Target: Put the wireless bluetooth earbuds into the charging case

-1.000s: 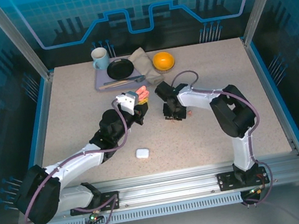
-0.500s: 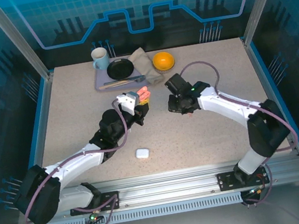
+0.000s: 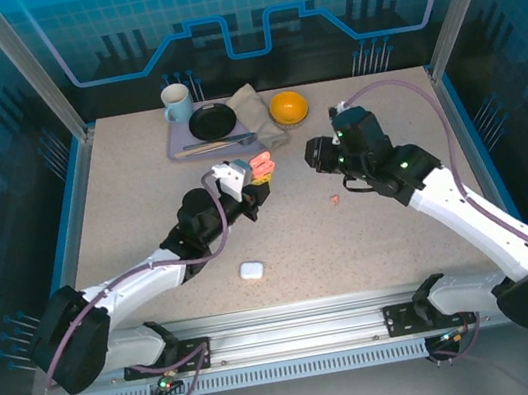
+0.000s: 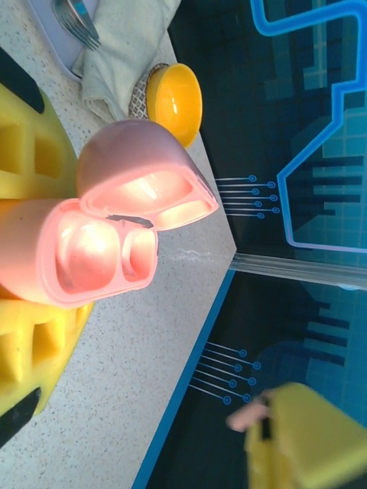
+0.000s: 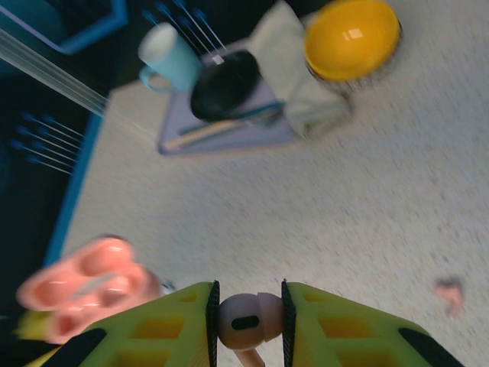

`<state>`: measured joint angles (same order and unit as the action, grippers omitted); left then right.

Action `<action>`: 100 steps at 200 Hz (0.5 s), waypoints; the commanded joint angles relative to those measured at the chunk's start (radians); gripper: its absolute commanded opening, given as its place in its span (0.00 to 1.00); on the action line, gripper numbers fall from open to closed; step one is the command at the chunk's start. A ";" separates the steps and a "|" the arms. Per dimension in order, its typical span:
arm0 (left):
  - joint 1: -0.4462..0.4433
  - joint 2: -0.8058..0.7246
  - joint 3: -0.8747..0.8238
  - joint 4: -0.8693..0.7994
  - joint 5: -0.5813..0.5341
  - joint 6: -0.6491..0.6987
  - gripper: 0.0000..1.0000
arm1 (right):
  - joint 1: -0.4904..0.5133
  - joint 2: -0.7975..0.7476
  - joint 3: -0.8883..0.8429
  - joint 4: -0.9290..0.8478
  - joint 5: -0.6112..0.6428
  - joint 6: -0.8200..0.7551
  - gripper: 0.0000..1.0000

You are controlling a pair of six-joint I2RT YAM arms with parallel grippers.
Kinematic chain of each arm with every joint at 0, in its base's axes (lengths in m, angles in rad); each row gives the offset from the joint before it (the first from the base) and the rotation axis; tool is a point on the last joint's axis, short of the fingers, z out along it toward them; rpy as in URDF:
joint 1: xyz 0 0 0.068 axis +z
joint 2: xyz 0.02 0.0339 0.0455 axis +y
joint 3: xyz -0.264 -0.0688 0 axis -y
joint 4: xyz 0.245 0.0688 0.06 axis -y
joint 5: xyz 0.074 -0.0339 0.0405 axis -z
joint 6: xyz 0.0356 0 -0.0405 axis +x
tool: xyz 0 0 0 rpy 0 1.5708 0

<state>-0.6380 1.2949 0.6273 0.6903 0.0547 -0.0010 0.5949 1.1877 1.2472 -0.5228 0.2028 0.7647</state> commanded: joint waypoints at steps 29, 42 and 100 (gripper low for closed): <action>-0.017 0.052 0.097 0.102 0.064 -0.035 0.00 | 0.046 -0.076 0.011 0.289 -0.069 -0.071 0.28; -0.020 0.067 0.116 0.120 0.066 -0.040 0.00 | 0.068 -0.079 0.002 0.343 -0.077 -0.079 0.28; -0.032 0.125 0.191 0.211 0.070 -0.085 0.00 | 0.125 -0.102 -0.101 0.569 -0.083 -0.085 0.29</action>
<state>-0.6609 1.4002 0.7654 0.8047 0.1032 -0.0532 0.6968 1.1072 1.1854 -0.1020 0.1242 0.6975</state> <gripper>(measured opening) 0.208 0.287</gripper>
